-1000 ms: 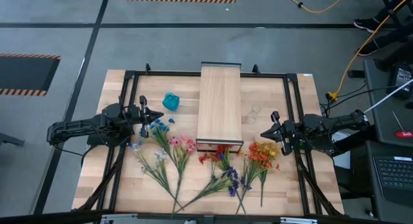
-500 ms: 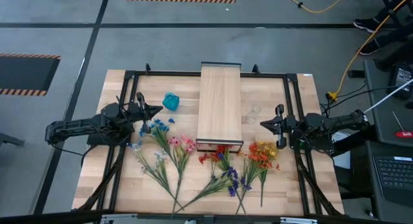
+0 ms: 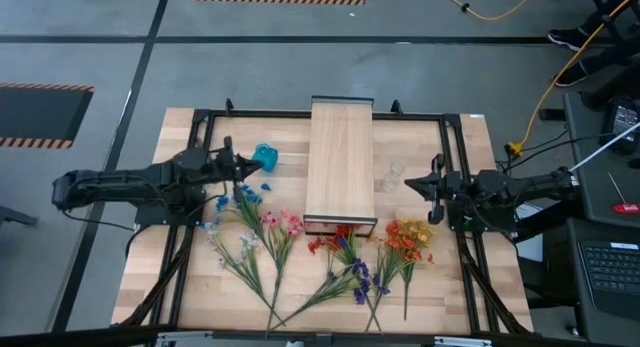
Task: Pick and place flowers into a vace then onto a shelf
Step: Put the pink flowers into the blue vase
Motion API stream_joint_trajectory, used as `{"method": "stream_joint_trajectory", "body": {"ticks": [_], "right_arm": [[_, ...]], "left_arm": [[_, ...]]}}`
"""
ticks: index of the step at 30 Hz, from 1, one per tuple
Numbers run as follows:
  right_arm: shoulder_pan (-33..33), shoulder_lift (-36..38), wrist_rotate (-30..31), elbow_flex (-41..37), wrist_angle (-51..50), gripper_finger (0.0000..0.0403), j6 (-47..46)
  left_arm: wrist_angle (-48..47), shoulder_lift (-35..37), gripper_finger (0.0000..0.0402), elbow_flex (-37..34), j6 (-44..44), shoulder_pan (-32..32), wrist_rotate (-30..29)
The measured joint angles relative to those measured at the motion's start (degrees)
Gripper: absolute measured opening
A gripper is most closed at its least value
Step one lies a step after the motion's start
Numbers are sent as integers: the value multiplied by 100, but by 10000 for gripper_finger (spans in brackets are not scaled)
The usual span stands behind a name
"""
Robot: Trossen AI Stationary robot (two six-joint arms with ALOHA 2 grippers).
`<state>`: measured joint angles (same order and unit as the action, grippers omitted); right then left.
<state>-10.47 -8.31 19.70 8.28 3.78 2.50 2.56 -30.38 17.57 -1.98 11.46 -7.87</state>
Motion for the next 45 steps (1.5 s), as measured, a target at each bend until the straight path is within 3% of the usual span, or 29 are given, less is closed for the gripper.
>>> {"method": "stream_joint_trajectory", "body": {"ticks": [5, 14, 23, 39, 45], "right_arm": [[54, -471, 18, 307, 5, 6, -369], [52, -1498, 17, 1185, -324, 4, -506], [54, -2346, 23, 1392, -267, 11, -478], [54, -2501, 35, 1394, 115, 8, 69], [55, -2501, 31, 1394, 112, 8, -79]], "left_arm": [[-215, -504, 2, 562, 93, 0, 1], [-2035, -975, 2, 1626, 839, -260, -8], [-3673, -1381, 3, 2456, 1920, -868, -613], [-4449, -2424, 2, 2916, 4085, -2504, -1011], [-4817, -3057, 2, 3480, 4283, -3123, -1272]]}}
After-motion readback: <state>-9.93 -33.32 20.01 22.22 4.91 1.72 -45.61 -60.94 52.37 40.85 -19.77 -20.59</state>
